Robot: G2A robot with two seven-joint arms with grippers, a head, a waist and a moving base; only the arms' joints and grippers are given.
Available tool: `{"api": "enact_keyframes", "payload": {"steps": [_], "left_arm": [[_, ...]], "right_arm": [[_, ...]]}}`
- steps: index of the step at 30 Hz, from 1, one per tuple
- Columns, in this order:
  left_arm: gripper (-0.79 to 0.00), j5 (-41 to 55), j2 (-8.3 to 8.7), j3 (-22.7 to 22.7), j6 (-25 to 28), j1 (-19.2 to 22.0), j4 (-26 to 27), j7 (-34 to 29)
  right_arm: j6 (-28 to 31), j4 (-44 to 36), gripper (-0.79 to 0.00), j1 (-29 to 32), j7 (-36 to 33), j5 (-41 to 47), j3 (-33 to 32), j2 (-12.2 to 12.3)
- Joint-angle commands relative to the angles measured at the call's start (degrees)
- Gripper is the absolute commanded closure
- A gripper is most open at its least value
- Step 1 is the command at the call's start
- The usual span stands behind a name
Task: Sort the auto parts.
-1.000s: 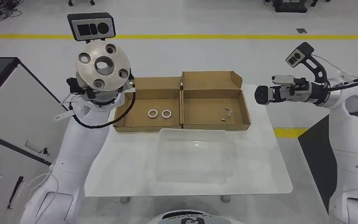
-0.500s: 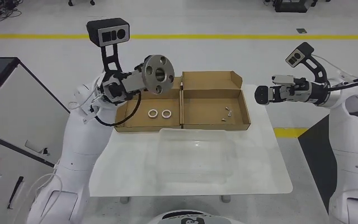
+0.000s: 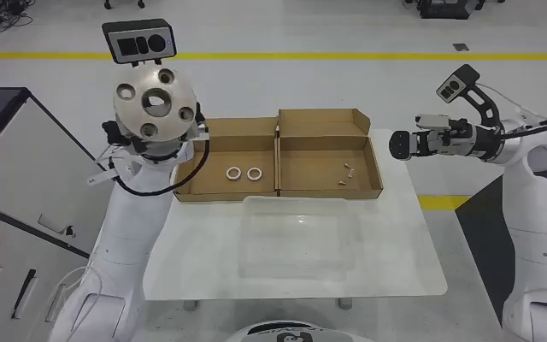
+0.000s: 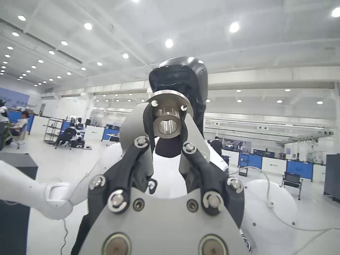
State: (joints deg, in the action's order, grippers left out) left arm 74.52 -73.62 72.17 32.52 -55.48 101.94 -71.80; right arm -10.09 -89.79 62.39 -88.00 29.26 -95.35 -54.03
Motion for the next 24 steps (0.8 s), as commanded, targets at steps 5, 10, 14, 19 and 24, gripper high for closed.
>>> {"api": "enact_keyframes", "payload": {"steps": [5, 10, 14, 19, 24], "left_arm": [[0.000, -6.6, -1.15, 2.1, -1.1, -0.3, -1.4, -1.1], [0.000, -18.7, -1.44, 2.5, -0.6, -0.1, -2.4, -0.5], [0.000, -28.5, -1.25, 2.0, 0.3, -0.1, -2.7, 0.4], [0.000, -26.7, -1.33, 0.7, 1.2, -0.1, -2.5, 1.2], [0.000, -15.8, -1.68, 0.3, 0.3, -0.3, -2.4, 0.3]], "right_arm": [[0.0, 0.0, -0.785, 0.0, 0.0, 0.0, 0.0, 0.0], [0.0, 0.0, -0.785, 0.0, 0.0, 0.0, 0.0, 0.0], [0.0, 0.0, -0.785, 0.0, 0.0, 0.0, 0.0, 0.0], [0.0, 0.0, -0.785, 0.0, 0.0, 0.0, 0.0, 0.0], [0.0, 0.0, -0.785, 0.0, 0.0, 0.0, 0.0, 0.0]]}}
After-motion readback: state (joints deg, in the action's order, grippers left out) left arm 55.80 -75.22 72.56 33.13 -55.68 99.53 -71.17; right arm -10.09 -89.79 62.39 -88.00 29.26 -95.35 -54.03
